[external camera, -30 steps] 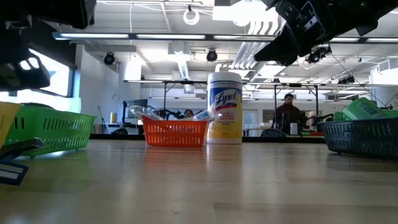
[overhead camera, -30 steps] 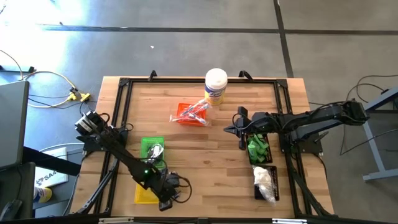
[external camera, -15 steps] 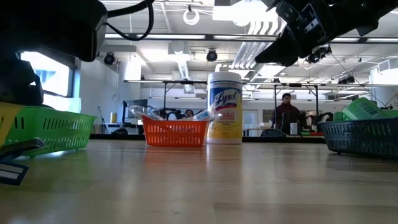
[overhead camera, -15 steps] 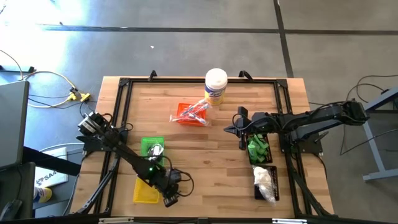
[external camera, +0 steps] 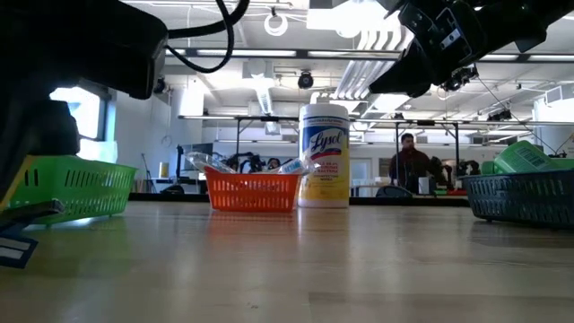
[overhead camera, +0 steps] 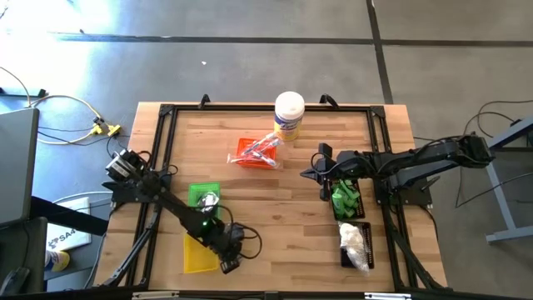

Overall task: Pick & Place Travel size toiletries
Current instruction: Put the blue razor into the yellow bin

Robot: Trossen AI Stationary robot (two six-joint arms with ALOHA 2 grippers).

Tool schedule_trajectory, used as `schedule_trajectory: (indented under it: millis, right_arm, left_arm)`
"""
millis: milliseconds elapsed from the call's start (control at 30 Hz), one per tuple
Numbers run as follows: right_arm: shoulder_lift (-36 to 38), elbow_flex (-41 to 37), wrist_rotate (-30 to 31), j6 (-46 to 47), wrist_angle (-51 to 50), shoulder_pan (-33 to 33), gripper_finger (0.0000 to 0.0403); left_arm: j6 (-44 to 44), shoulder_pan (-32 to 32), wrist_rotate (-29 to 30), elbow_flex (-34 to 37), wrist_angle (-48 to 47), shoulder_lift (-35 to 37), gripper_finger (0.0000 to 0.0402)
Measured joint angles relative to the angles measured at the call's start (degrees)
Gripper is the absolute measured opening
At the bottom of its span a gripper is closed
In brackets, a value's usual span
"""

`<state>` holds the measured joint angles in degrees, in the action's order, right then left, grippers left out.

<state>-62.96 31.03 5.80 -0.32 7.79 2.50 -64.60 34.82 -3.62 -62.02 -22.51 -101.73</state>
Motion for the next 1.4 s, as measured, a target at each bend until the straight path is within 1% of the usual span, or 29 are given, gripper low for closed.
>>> schedule_trajectory:
  millis: [67,133,267,367,433,533,633,733,833,967,1000,1067,1167,1400]
  right_arm:
    - [0.00,0.00,0.01,0.00,-0.02,0.00,0.0003]
    - [0.00,0.00,0.00,0.02,-0.02,0.00,0.0003]
    - [0.01,0.00,-0.02,0.00,-0.08,0.00,0.0003]
    - [0.01,0.00,-0.02,-0.12,-0.28,0.00,0.0003]
    - [0.00,0.00,-0.02,-0.13,-0.41,0.00,0.0003]
    - [0.00,0.00,-0.02,-0.15,-0.79,0.00,0.0003]
    - [0.00,0.00,-0.02,-0.17,-1.04,0.00,0.0003]
    - [0.00,0.00,-0.02,-0.57,-1.04,0.00,0.0003]
    - [0.00,0.00,-0.02,-1.39,-0.89,0.00,0.0003]
    - [0.02,0.00,0.00,-1.44,0.14,0.00,0.0003]
    - [0.00,0.00,0.00,-1.44,0.35,0.00,0.0003]
    - [0.01,0.00,-0.02,-1.44,1.00,0.00,0.0003]
    - [0.02,-0.02,0.00,-1.44,1.05,0.00,0.0003]
    - [0.01,-0.02,-0.01,-1.44,0.81,0.00,0.0003]
  left_arm:
    - [2.16,-0.12,-0.28,-1.04,-1.09,0.12,0.0000]
    - [5.27,-0.11,-0.43,-3.60,-2.62,0.18,0.0000]
    - [9.28,0.01,-1.03,-11.31,-12.35,0.25,0.0000]
    - [8.90,0.04,-0.45,-18.60,-22.36,0.25,0.0000]
    - [6.75,0.10,1.81,-23.31,-28.70,0.25,0.0000]
    - [2.25,0.85,5.71,-27.87,-31.89,0.30,0.0000]
    - [-0.51,2.51,8.66,-29.38,-30.79,-0.11,0.0000]
    - [-5.02,4.70,9.66,-30.35,-31.01,-2.38,0.0000]
    - [-8.22,6.07,8.43,-32.02,-31.10,-6.48,0.0000]
    - [-10.02,6.50,2.46,-33.24,-34.27,-10.77,0.0000]
    - [-11.03,6.50,1.90,-33.24,-35.36,-11.38,0.0000]
    - [-13.37,6.44,1.55,-33.22,-37.96,-12.40,0.0000]
    - [-15.19,6.41,3.82,-33.23,-38.41,-13.89,0.0000]
    - [-17.31,4.88,4.65,-33.29,-36.02,-15.20,0.0000]
